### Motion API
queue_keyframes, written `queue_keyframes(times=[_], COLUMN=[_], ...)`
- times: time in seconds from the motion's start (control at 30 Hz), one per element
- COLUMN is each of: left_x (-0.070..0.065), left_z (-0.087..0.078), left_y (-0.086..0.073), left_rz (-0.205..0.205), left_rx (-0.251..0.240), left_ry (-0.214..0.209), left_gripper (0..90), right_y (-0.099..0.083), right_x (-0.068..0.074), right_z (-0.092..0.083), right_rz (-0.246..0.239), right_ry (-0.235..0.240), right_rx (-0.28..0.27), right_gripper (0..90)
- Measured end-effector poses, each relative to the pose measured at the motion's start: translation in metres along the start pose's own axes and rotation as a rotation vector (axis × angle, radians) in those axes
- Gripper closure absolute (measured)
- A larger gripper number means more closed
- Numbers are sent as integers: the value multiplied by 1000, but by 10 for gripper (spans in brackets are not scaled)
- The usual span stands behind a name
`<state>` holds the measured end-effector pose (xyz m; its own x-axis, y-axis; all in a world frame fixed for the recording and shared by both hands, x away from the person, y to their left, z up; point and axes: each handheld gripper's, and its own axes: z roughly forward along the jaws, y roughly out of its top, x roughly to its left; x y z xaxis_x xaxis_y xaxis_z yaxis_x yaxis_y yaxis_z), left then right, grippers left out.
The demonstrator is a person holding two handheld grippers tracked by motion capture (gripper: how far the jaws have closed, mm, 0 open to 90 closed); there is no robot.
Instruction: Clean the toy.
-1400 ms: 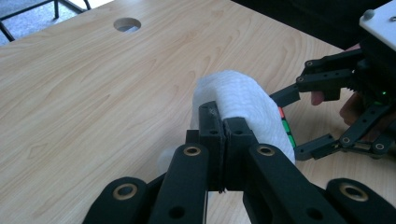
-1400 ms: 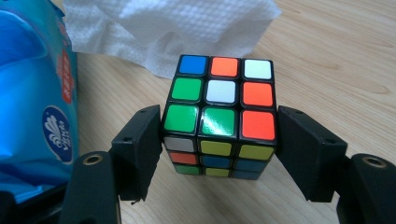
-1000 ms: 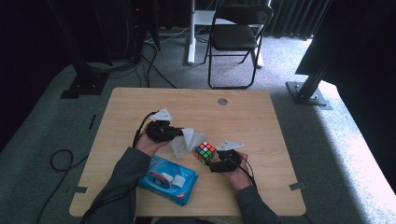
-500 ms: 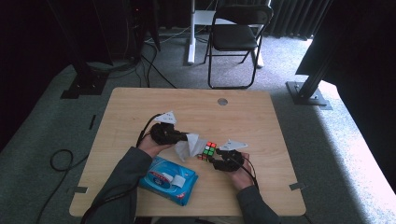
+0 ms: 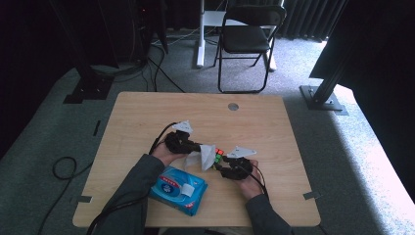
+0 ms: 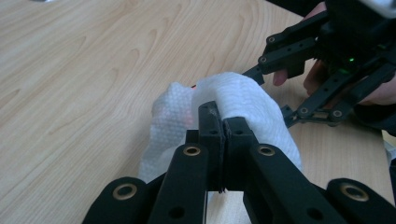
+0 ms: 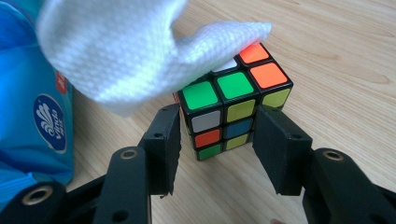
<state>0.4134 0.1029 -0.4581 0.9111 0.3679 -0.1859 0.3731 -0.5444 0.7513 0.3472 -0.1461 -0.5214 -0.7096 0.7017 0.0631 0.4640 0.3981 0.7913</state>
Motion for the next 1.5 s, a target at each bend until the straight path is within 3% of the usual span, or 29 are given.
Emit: queue_keyframes(times=[0.23, 0.87, 0.97, 1.2, 1.37, 1.5], left_x=[0, 7, 8, 10, 10, 11], left_z=[9, 14, 14, 17, 26, 28], left_y=[3, 0, -1, -1, -1, -2], left_rz=[9, -20, -22, -29, 1, 0], left_rx=[32, 38, 38, 42, 100, 98], left_ry=[10, 43, 47, 62, 88, 85], left_gripper=[888, 886, 886, 886, 886, 885], right_y=[5, 17, 16, 16, 16, 16], right_x=[-2, 1, -2, -6, -5, -4], right_z=[2, 19, 21, 24, 27, 28], right_rz=[6, -37, -18, 6, 0, 0], right_ry=[-18, 56, 85, 90, 99, 101], right_rx=[-10, -6, -13, -14, -16, -17], right_gripper=[414, 517, 612, 575, 589, 578])
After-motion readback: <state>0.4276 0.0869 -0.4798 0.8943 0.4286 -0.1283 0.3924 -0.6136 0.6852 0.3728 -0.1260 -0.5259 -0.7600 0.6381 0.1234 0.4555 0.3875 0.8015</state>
